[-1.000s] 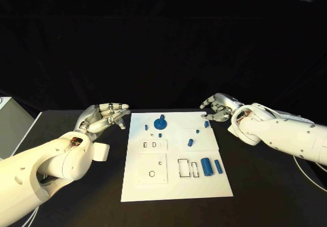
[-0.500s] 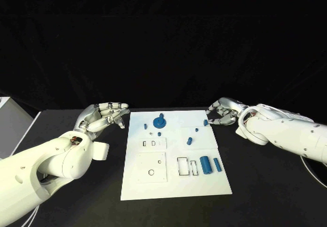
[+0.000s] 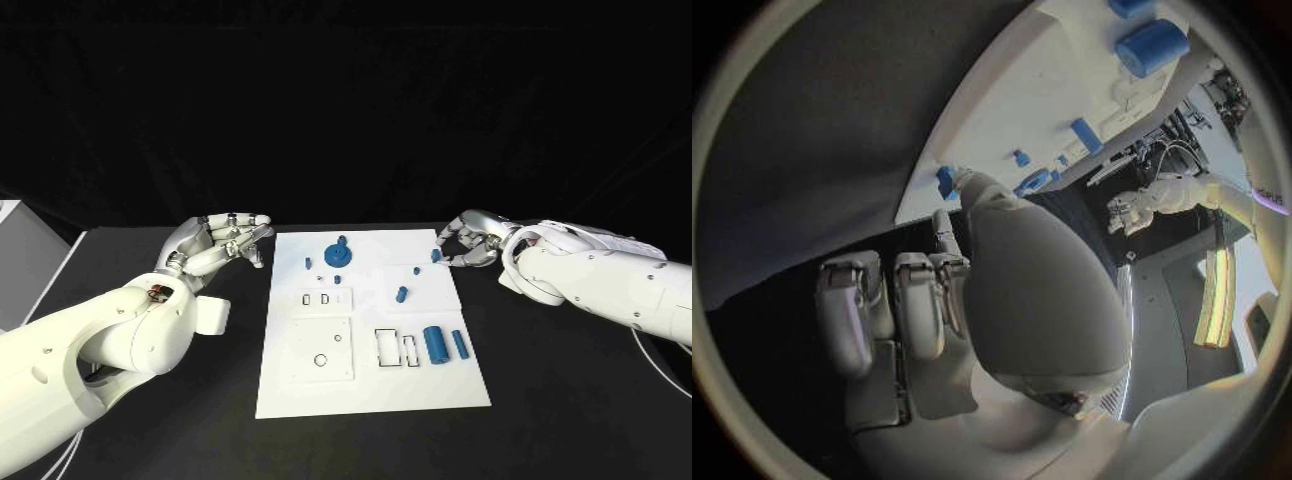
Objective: Assemble the parts on the task board
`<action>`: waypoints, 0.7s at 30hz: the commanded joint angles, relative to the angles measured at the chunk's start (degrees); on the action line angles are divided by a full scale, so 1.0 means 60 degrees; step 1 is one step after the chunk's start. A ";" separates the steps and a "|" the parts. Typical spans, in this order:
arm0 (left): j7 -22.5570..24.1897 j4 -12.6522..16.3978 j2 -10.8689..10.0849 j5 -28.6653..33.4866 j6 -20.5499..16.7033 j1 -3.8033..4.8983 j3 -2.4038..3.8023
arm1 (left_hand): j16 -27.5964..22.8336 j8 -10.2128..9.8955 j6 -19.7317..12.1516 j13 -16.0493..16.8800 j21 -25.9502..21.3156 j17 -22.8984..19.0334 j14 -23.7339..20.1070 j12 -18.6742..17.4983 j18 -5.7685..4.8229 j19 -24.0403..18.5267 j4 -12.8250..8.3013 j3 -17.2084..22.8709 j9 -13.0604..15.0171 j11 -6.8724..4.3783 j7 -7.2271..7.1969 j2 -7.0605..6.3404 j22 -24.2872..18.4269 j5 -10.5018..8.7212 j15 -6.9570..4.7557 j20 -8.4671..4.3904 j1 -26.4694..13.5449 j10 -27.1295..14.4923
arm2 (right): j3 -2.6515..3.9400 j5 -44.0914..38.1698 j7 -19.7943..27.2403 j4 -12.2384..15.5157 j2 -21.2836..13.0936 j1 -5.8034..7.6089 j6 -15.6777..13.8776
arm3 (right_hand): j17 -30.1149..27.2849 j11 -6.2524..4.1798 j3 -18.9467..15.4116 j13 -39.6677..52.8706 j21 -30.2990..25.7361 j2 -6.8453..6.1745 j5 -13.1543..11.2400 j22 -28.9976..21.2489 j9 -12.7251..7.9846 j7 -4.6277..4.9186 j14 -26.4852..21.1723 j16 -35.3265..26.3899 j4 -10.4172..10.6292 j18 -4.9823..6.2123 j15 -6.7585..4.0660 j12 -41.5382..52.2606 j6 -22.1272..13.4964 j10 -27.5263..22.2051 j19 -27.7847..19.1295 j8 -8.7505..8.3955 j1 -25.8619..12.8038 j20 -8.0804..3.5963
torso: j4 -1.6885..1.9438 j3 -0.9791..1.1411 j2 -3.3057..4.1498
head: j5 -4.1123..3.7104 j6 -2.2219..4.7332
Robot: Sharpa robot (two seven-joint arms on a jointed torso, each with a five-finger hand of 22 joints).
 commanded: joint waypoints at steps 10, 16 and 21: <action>0.0028 0.0020 -0.0002 -0.0009 0.0192 -0.0001 0.0006 | 0.0058 -0.0028 0.0044 0.0015 0.0050 0.0008 -0.0094 -0.0001 0.0131 -0.0090 0.0009 0.0070 0.0015 -0.0009 0.0026 0.0030 0.0013 0.0001 -0.0005 -0.0001 -0.0052 0.0001 | 0.0000 -0.0159 -0.0267 -0.0214 0.0261 -0.0067 0.0091 | 0.2514 0.0090 -0.0027 0.2513 0.0045 0.0059 0.0046 0.2514 -0.0003 0.0029 0.0980 0.0041 0.0129 -0.0138 0.0065 0.0020 0.0034 0.0997 0.1000 -0.0029 -0.0136 0.0054 | -0.0012 -0.0006 -0.0014 | 0.0010 -0.0052; 0.0019 0.0025 -0.0011 -0.0009 0.0195 -0.0001 0.0006 | 0.0075 -0.0029 0.0044 0.0017 0.0102 0.0003 -0.0106 0.0000 0.0131 -0.0132 -0.0014 0.0086 0.0025 -0.0011 0.0021 0.0012 0.0045 0.0001 -0.0004 0.0003 -0.0076 0.0004 | 0.0000 -0.0208 -0.0329 -0.0327 0.0351 -0.0121 0.0121 | 0.2514 0.0069 0.0058 0.2513 0.0045 0.0192 0.0051 0.2514 0.0018 -0.0004 0.0980 0.0041 0.0223 -0.0138 0.0039 0.0020 0.0215 0.0997 0.1000 0.0050 -0.0160 0.0052 | -0.0007 -0.0002 -0.0015 | 0.0017 -0.0056; 0.0015 0.0025 -0.0019 -0.0009 0.0193 -0.0001 0.0006 | 0.0075 -0.0029 0.0044 0.0017 0.0102 0.0003 -0.0106 0.0000 0.0131 -0.0132 -0.0014 0.0086 0.0025 -0.0011 0.0021 0.0012 0.0045 0.0001 -0.0004 0.0003 -0.0076 0.0004 | 0.0000 -0.0223 -0.0347 -0.0389 0.0408 -0.0145 0.0145 | 0.2514 0.0026 0.0149 0.2513 0.0045 0.0241 0.0059 0.2514 0.0038 -0.0057 0.0980 0.0041 0.0248 -0.0138 -0.0006 0.0020 0.0379 0.0997 0.1000 0.0129 -0.0136 0.0022 | -0.0010 -0.0004 -0.0018 | 0.0025 -0.0073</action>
